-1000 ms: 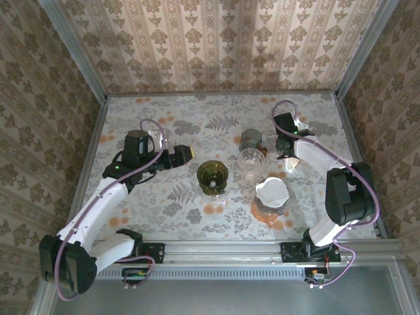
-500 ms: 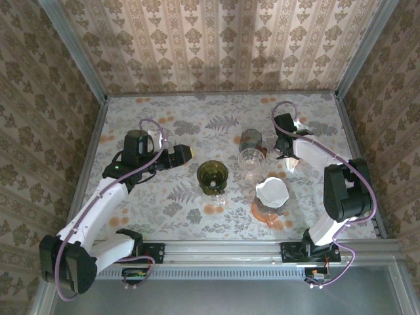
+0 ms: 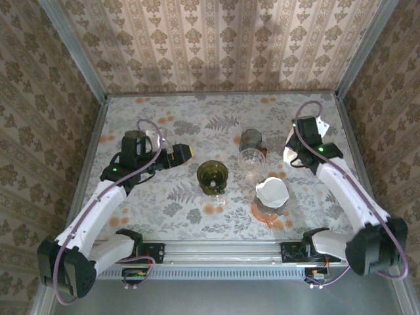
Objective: Place the coffee filter in the dripper
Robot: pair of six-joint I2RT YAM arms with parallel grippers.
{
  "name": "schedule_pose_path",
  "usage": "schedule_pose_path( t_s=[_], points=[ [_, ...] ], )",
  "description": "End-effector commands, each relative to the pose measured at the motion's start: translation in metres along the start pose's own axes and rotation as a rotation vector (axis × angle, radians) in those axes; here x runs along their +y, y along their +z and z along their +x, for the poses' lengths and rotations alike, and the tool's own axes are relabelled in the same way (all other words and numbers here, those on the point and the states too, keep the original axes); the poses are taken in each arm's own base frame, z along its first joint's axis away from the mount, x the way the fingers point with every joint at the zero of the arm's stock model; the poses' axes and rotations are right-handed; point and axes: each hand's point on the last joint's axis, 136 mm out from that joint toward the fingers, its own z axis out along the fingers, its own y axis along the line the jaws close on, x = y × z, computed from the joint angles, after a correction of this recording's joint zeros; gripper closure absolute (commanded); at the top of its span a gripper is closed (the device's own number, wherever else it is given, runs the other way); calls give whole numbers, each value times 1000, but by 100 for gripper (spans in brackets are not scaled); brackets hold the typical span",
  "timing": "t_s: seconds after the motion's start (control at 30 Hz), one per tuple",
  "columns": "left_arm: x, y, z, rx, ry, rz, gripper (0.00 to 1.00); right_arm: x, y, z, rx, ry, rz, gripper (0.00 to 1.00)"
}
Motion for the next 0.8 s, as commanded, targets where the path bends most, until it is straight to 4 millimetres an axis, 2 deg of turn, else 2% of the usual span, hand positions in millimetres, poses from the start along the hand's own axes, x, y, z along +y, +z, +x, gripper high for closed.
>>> schedule_pose_path(
  t_s=[0.0, 0.13, 0.23, 0.4, 0.57, 0.63, 0.77],
  points=[
    [-9, -5, -4, -19, 1, 40, 0, 9, -35, 0, 11, -54, -118, 100],
    [-12, -7, -7, -28, 8, 49, 0, 60, -89, 0, 61, -183, -398, 100],
    [-12, -12, -9, -41, 23, 37, 0, 100, -131, 18, 146, -364, -546, 100],
    [-13, -23, -11, -53, 63, 11, 1, 143, -184, 58, 289, -592, -677, 100],
    [-17, -33, -10, -72, 98, 11, 1, 161, -206, 105, 450, -756, -691, 100],
    [-17, -34, -8, -69, 104, 14, 2, 167, -205, 119, 478, -824, -651, 100],
    [-17, -32, -3, -47, 105, 25, 3, 179, -206, 133, 519, -884, -622, 100]
  ],
)
